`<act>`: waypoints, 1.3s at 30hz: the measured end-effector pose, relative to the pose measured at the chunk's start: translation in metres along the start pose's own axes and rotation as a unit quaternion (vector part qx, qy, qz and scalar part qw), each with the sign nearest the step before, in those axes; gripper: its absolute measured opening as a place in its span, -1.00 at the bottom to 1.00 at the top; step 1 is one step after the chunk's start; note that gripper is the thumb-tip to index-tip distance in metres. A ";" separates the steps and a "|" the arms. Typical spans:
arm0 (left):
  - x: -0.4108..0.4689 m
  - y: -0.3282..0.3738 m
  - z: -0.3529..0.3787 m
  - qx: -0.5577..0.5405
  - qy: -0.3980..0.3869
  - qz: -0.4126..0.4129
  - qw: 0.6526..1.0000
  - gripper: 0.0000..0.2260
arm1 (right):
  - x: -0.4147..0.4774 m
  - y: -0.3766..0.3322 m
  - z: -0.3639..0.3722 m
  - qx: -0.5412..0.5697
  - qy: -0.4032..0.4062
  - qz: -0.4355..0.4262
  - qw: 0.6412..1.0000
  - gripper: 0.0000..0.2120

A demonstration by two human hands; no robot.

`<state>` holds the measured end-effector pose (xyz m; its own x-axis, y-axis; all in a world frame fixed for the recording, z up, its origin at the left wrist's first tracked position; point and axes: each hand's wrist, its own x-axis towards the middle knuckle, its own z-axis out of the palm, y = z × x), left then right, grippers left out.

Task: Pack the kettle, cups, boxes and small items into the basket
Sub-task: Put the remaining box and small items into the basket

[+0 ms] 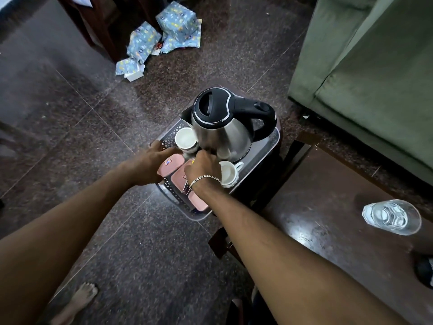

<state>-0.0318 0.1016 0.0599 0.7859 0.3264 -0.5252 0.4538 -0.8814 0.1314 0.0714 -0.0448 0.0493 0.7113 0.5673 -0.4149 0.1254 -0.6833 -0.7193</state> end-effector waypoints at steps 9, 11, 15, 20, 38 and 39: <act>-0.002 0.007 0.005 -0.023 -0.011 -0.034 0.999 -0.25 | -0.004 0.003 -0.006 -0.041 -0.020 -0.029 0.999 -0.78; -0.001 0.007 0.005 -0.034 -0.011 -0.037 0.999 -0.27 | -0.005 0.001 -0.008 -0.024 -0.028 -0.031 0.999 -0.74; -0.002 0.007 0.005 -0.039 -0.003 -0.036 0.999 -0.32 | -0.008 -0.002 -0.008 -0.025 -0.040 -0.036 0.998 -0.74; -0.004 0.009 0.004 -0.037 0.007 -0.038 0.999 -0.32 | -0.008 -0.001 -0.008 -0.030 -0.041 -0.038 0.998 -0.75; -0.007 0.006 0.004 -0.023 0.026 -0.026 0.999 -0.32 | -0.017 -0.012 -0.014 0.029 0.060 -0.138 0.988 -0.74; -0.007 0.005 0.004 -0.021 0.025 -0.028 0.999 -0.31 | -0.017 -0.009 -0.011 0.009 0.014 -0.111 0.994 -0.73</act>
<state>-0.0364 0.0931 0.0606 0.7788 0.3919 -0.4898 0.5138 -0.8464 0.1398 0.0661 -0.0533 0.0689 0.6872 0.6894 -0.2292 0.2689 -0.5345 -0.8013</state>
